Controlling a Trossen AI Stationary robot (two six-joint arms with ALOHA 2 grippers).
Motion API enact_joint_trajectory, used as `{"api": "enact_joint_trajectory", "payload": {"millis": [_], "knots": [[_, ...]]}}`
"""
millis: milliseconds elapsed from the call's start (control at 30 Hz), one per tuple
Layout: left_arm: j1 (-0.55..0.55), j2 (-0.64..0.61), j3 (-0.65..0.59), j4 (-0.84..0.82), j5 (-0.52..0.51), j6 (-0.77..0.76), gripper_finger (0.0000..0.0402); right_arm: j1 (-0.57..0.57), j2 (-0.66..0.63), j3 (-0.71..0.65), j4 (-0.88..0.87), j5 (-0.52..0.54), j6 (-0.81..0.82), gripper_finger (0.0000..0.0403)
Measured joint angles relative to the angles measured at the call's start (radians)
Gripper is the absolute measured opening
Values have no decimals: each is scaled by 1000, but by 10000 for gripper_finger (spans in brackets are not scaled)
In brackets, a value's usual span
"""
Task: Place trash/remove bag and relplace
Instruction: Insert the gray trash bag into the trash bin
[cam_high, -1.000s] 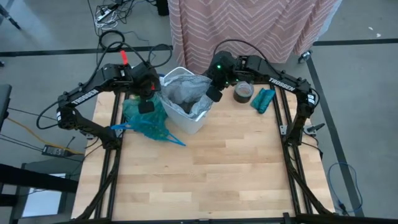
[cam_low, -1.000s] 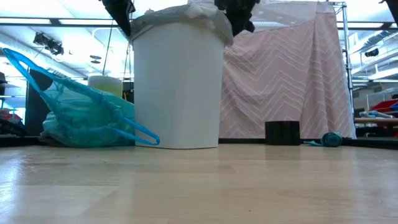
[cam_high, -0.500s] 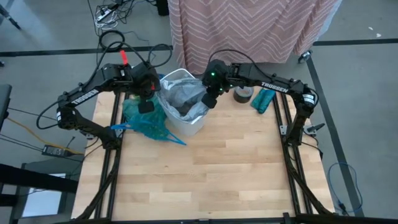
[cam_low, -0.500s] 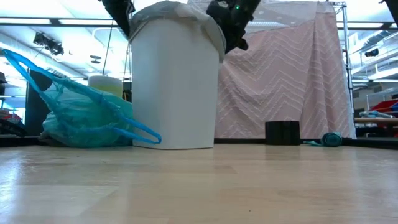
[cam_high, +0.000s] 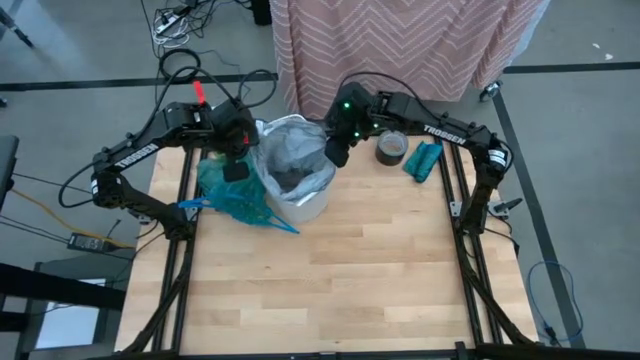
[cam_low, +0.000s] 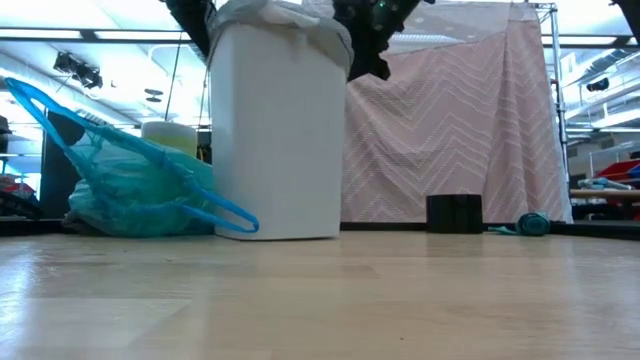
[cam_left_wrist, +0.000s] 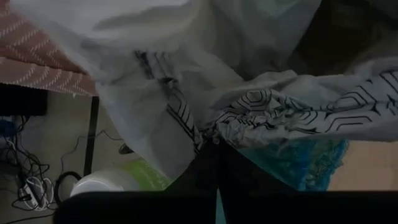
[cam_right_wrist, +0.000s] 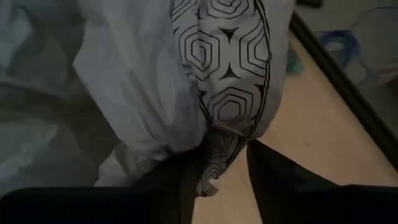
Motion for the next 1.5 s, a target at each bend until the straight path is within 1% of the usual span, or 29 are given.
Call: {"api": "enact_joint_trajectory", "payload": {"millis": [133, 233, 533, 667, 800, 867, 1000, 1067, 1100, 1200, 1400, 1500], "knots": [[0, 0, 0, 14, 0, 0, 12, -25, 0, 8, -2, -72, 0, 151], [0, 0, 0, 14, 2, 0, 12, -53, -2, 8, -18, -161, 1, 163], [0, 0, 0, 11, 2, 0, 12, -149, -8, 9, -48, -373, -7, 168], [0, 0, 0, 11, 2, 0, 12, -187, -19, 9, -38, -393, -46, 170], [0, 0, 0, 12, 2, 6, 12, -211, -19, 31, 42, -411, -109, 172], [0, 0, 0, 15, 2, 8, 12, -209, -22, 59, 132, -380, -169, 171], [2, 0, 0, 24, 1, 31, 12, -188, -13, 98, 291, -264, -254, 170], [2, 0, 0, 41, 2, 30, 12, -192, -3, 107, 328, -259, -251, 170], [2, 0, 0, 54, 2, 27, 12, -194, 3, 109, 354, -262, -246, 170], [2, 0, 0, 82, 5, 11, 12, -207, 22, 109, 361, -281, -250, 169], [2, 0, 0, 91, 5, 8, 12, -202, 62, 108, 366, -391, -250, 171], [2, 0, 0, 92, 6, 7, 12, -189, 75, 108, 373, -417, -258, 171]]}}
